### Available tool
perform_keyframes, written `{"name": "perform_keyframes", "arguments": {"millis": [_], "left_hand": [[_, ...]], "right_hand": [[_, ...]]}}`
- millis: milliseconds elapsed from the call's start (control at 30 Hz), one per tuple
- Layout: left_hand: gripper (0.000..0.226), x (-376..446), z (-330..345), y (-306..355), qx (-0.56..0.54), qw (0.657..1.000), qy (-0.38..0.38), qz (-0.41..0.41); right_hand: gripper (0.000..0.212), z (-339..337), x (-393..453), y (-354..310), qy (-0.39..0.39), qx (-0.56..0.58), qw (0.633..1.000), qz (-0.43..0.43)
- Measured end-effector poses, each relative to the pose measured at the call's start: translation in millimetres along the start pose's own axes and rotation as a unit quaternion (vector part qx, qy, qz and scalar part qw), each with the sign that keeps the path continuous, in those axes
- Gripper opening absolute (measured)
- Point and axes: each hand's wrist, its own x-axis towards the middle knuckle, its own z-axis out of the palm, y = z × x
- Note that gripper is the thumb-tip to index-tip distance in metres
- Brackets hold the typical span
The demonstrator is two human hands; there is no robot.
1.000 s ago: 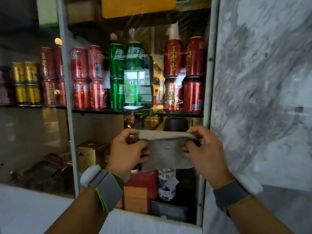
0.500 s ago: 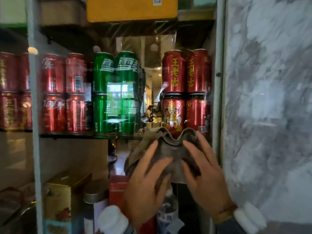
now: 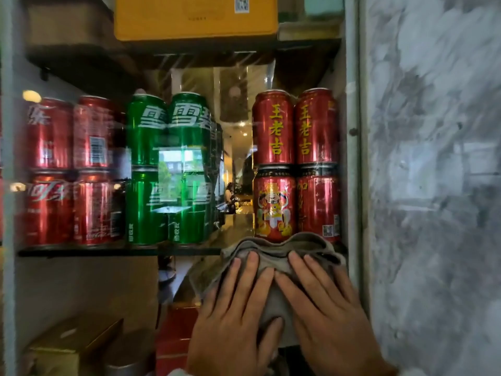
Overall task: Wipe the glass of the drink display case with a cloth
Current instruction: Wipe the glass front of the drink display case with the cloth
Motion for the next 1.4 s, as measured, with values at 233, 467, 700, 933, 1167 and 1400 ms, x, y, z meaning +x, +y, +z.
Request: {"name": "perform_keyframes", "arguments": {"millis": [233, 467, 700, 933, 1167, 1400], "left_hand": [[0.069, 88, -48, -38, 0.062, 0.987, 0.103, 0.102], [0.070, 229, -123, -76, 0.110, 0.975, 0.172, 0.090], [0.071, 67, -38, -58, 0.090, 0.987, 0.103, 0.084], [0.084, -16, 13, -96, 0.332, 0.918, 0.050, 0.210], [0.072, 117, -97, -135, 0.083, 0.980, 0.145, 0.107], [0.072, 198, -155, -196, 0.129, 0.972, 0.175, 0.093]], "right_hand": [[0.058, -21, 85, 21, -0.038, -0.065, 0.997, 0.018], [0.058, -48, 244, 64, 0.027, -0.102, 0.992, 0.067], [0.057, -13, 88, -6, -0.097, -0.080, 0.992, 0.023], [0.055, 15, 23, -78, -0.011, -0.124, 0.988, 0.096], [0.058, -6, 186, -33, -0.014, -0.060, 0.998, 0.008], [0.059, -5, 303, -36, 0.030, -0.109, 0.993, 0.043]]}}
